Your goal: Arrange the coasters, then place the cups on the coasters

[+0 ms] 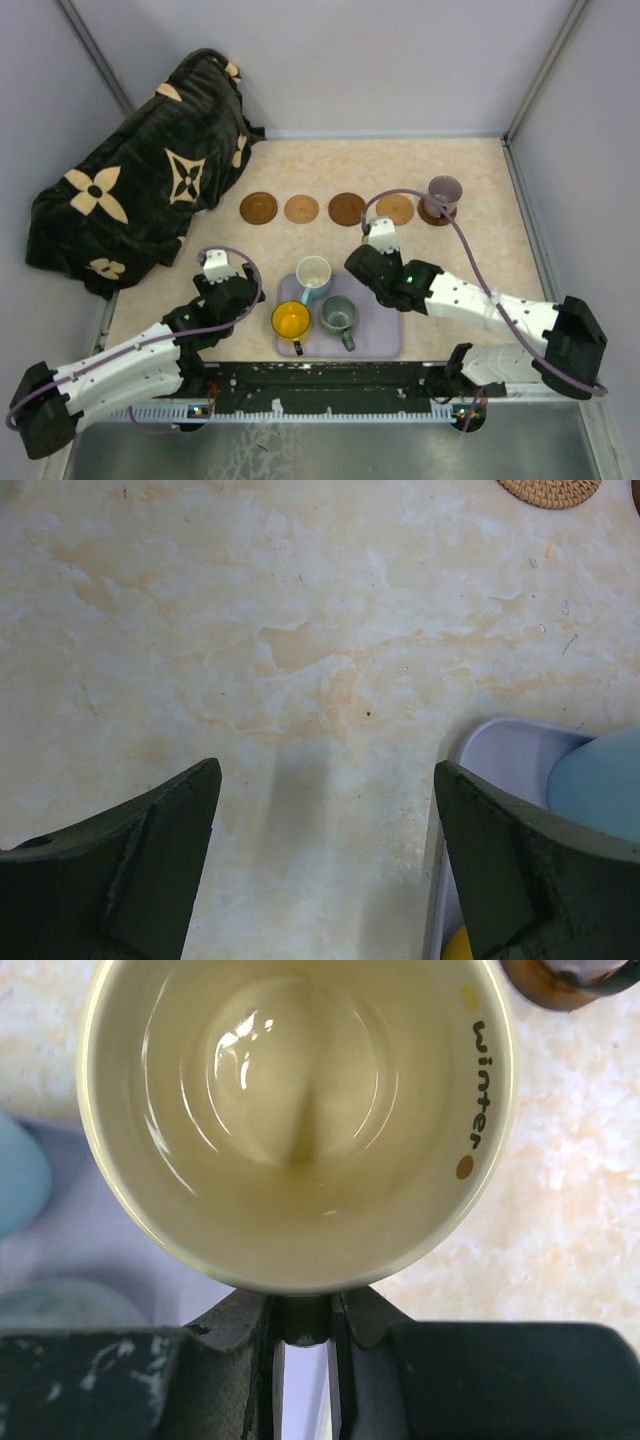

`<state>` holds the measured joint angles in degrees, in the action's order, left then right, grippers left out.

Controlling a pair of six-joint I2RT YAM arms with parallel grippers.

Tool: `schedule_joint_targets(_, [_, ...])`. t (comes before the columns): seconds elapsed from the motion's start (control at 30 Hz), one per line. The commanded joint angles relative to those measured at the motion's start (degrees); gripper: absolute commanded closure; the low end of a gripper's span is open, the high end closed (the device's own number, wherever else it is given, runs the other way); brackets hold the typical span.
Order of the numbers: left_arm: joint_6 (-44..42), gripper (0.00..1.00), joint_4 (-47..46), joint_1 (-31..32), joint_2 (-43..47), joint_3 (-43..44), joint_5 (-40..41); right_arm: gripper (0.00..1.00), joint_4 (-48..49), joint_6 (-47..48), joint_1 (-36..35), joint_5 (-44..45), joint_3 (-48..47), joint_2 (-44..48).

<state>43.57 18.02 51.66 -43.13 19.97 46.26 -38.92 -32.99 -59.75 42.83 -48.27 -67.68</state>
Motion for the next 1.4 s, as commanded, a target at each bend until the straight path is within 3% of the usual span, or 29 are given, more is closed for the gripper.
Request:
schedule_joint_targets(0.0, [-1.2, 0.07, -1.5, 0.1, -0.2, 0.4, 0.4, 1.0, 11.2, 7.7, 7.9, 0.0, -5.6, 0.0])
schedule_joint_targets(0.2, [-2.4, 0.07, -3.2, 0.2, -0.7, 0.4, 0.1, 1.0, 16.9, 12.9, 20.4, -10.5, -8.9, -4.8])
schedule_joint_targets(0.53, [-3.4, 0.07, -5.5, 0.1, -4.5, 1.4, -0.4, 1.0, 22.2, 18.3, 30.9, -17.3, -15.9, -18.1])
schedule_joint_targets(0.93, [-4.8, 0.07, -6.8, 0.1, -7.6, 2.4, -0.1, 1.0, 24.3, 19.0, 37.8, -22.6, -23.0, -29.9])
schedule_joint_targets(1.37, [-4.5, 0.07, -6.7, 0.1, -8.1, 2.4, 0.4, 1.0, 28.5, 20.5, 38.6, -21.5, -21.3, -31.3])
